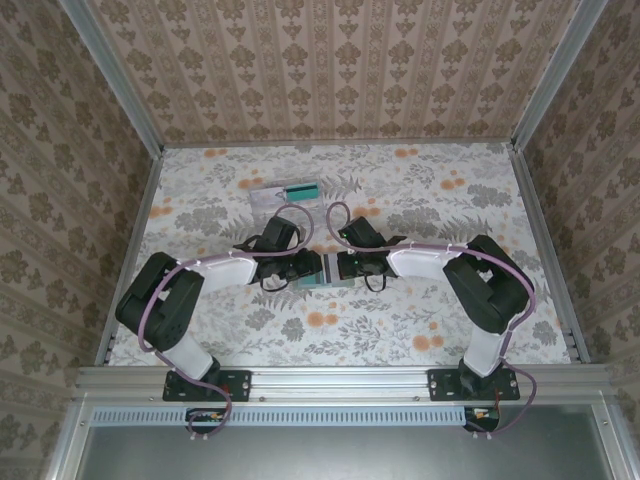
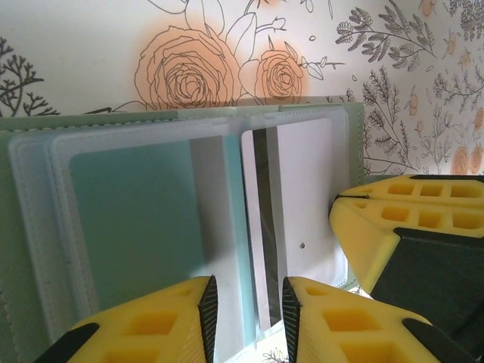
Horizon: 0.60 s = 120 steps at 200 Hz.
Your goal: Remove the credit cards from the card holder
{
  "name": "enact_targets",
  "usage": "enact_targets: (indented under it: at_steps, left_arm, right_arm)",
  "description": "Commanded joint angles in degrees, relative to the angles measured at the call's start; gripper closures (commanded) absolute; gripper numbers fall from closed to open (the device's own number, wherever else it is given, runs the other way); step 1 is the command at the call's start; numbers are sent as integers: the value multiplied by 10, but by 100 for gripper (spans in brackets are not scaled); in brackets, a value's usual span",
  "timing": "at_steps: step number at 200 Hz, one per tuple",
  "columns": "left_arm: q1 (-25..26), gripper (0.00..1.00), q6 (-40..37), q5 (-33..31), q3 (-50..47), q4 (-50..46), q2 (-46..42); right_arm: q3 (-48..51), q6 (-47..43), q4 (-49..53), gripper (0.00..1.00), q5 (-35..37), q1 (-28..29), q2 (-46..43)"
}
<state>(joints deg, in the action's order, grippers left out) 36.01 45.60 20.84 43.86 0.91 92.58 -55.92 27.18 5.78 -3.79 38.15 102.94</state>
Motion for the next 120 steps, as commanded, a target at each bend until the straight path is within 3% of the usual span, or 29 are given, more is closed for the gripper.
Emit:
enact_targets:
  at_steps: [1,55,120]
  left_arm:
    - [0,69,15,10,-2,10,8]
    - [15,70,32,15,5,26,15]
    - [27,71,38,-25,24,-36,28]
  right_arm:
    - [-1,-1,16,99,-7,4,18]
    - [3,1,13,99,-7,6,14]
    - [23,14,3,99,-12,7,-2]
